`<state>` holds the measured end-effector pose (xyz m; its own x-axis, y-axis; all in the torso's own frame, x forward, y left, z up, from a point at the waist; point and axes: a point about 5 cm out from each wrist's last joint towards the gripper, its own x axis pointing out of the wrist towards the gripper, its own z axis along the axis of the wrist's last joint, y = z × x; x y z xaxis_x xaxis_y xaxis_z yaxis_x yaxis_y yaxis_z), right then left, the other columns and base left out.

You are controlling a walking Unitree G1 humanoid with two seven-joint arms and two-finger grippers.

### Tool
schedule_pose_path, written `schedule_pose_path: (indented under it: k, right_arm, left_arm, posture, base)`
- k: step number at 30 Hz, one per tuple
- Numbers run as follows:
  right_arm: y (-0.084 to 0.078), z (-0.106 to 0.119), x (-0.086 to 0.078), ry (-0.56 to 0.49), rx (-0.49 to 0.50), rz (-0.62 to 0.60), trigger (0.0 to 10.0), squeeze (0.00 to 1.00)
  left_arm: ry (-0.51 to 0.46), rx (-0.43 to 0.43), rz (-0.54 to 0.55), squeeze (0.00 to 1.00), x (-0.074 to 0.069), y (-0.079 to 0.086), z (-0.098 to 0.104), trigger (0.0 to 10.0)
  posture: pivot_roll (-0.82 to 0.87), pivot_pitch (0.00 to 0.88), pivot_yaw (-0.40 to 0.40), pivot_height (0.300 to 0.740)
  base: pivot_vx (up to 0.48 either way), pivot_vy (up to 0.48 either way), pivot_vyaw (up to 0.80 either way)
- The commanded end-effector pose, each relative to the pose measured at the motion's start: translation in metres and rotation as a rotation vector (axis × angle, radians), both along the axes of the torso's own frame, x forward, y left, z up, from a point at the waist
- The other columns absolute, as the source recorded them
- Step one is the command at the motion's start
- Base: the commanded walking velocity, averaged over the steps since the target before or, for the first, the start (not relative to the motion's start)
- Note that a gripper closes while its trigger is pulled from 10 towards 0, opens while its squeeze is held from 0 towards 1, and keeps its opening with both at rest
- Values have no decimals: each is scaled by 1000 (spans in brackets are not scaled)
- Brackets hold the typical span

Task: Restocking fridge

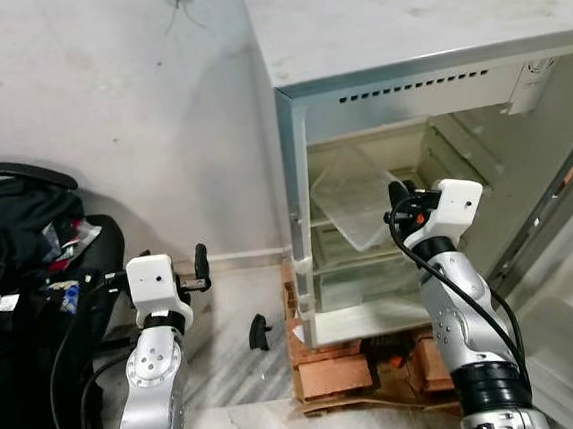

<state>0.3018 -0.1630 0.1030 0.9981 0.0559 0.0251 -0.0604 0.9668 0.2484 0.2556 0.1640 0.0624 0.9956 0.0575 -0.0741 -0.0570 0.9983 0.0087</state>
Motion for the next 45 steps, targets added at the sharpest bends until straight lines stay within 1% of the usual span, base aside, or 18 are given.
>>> schedule_pose_path:
  k: [1, 8, 12, 17, 18, 21, 25, 28, 33, 37, 42, 45]
  right_arm:
    - [-2, 2, 1, -7, -7, -13, 10000, 0]
    - [-2, -3, 0, 11, -12, -18, 10000, 0]
    - [0, -8, 1, 27, 5, -18, 10000, 0]
    - [7, -17, 3, 57, 10, -3, 10000, 0]
    - [12, -20, 4, 65, 8, 8, 10000, 0]
    - [15, -21, 7, 70, 6, 15, 10000, 0]
    - [15, -21, 10, 71, 6, 16, 10000, 0]
    - [10, -21, 14, 74, 8, -1, 10000, 0]
    - [8, -21, 16, 71, 6, -12, 10000, 0]
    - [6, -22, 16, 76, 22, -31, 10000, 0]
    - [11, -23, 20, 87, 58, -44, 10000, 0]
    - [17, -21, 29, 95, 76, -46, 10000, 0]
  left_arm:
    - [-12, 7, -6, 0, 0, 1, 3, 10000]
    - [-9, 6, -5, 0, -1, 0, 3, 10000]
    - [-1, 1, 5, 0, -2, 1, 2, 10000]
    - [1, 4, 16, 0, -4, 3, 2, 10000]
    - [1, 6, 20, 0, -6, 5, 2, 10000]
    - [7, 7, 28, 0, -8, 6, 2, 10000]
    - [7, 11, 26, 0, -9, 6, 2, 10000]
    - [16, 9, 38, 0, -11, 7, 1, 10000]
    - [24, 10, 34, 0, -12, 6, 0, 10000]
    - [28, 10, 30, 0, -9, 5, 1, 10000]
    - [37, 9, 41, 0, -11, 6, 1, 10000]
    - [46, 10, 61, 0, -14, 9, 2, 10000]
  posture:
    - [-32, 0, 62, 740]
    - [-27, 0, 59, 740]
    - [-25, 0, 59, 740]
    - [-15, 0, 57, 740]
    - [-1, 0, 56, 740]
    - [4, 0, 57, 740]
    - [9, 0, 53, 740]
    - [-2, 0, 50, 740]
    - [-5, 0, 54, 740]
    - [-5, 0, 54, 740]
    - [9, 0, 54, 740]
    - [34, 3, 50, 740]
  base:
    - [292, 0, 0]
    - [273, 0, 0]
    - [129, 0, 0]
    - [0, 0, 0]
    - [0, 0, 0]
    - [0, 0, 0]
    - [0, 0, 0]
    - [0, 0, 0]
    - [0, 0, 0]
    - [0, 0, 0]
    - [0, 0, 0]
    - [0, 0, 0]
